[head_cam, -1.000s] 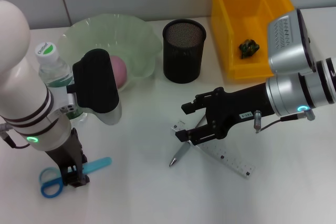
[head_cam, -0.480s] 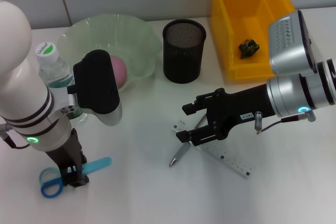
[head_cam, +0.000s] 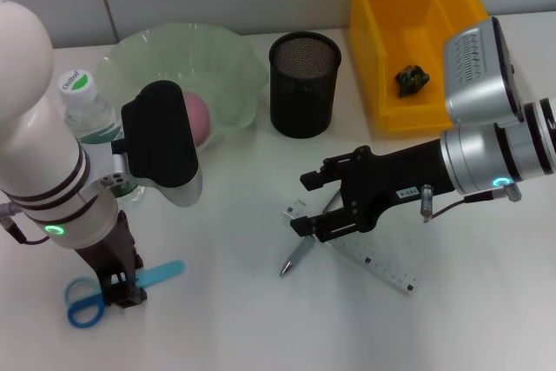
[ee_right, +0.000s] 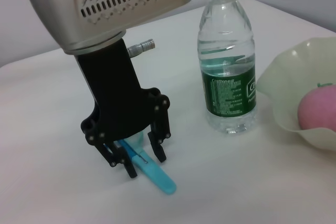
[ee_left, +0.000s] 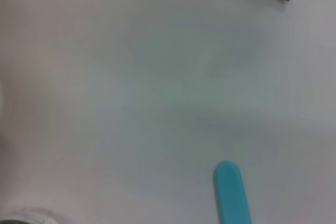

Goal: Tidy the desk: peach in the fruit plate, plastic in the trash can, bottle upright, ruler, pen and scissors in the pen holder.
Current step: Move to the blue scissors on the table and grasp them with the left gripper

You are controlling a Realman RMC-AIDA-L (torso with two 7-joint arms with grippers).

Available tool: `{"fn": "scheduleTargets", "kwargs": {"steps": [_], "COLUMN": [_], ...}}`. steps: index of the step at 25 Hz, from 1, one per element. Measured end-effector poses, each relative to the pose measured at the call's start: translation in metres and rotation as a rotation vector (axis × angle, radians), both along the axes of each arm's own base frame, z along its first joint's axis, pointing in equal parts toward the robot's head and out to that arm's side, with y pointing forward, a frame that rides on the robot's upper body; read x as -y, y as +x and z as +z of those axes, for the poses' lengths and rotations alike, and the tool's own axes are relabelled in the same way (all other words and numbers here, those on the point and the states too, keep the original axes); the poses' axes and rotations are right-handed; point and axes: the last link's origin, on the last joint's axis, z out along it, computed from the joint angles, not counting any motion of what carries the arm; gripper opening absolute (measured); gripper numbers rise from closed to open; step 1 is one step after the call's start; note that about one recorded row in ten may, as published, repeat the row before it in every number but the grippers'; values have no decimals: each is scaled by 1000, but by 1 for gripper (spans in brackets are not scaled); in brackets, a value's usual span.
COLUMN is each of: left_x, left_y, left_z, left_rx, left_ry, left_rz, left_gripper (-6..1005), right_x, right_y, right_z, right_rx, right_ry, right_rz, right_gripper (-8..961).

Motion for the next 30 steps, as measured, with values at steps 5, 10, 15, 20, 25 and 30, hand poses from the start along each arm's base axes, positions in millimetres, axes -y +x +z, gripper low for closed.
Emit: {"fn": "scheduleTargets", "kwargs": {"steps": [5, 10, 15, 20, 25, 30], "left_x": [0, 0, 0, -1, 0, 0], "left_y": [0, 0, -1, -2, -2, -3], "left_z": [0, 0, -1, -2, -3, -4], "left_rx": [-1, -3, -9, -14, -13, -12], "left_ry": [1, -3, -8, -13, -18, -23], "left_rz": [-1, -5, -3, 0, 1, 3], "left_gripper": [360, 345, 329, 314, 299, 283], "right_x": [-1, -1, -1, -1, -1, -1], "right_y": [-1, -2, -2, -1, -1, -1], "right_z": [0, 0, 0, 1, 1, 1], "right_rx": [-2, -3, -3, -3, -3, -4], "right_ry": [-1, -1, 3, 3, 4, 2], "right_rz": [3, 4, 2, 0, 0, 1], "right_gripper": [743, 743, 743, 742, 742, 742]}}
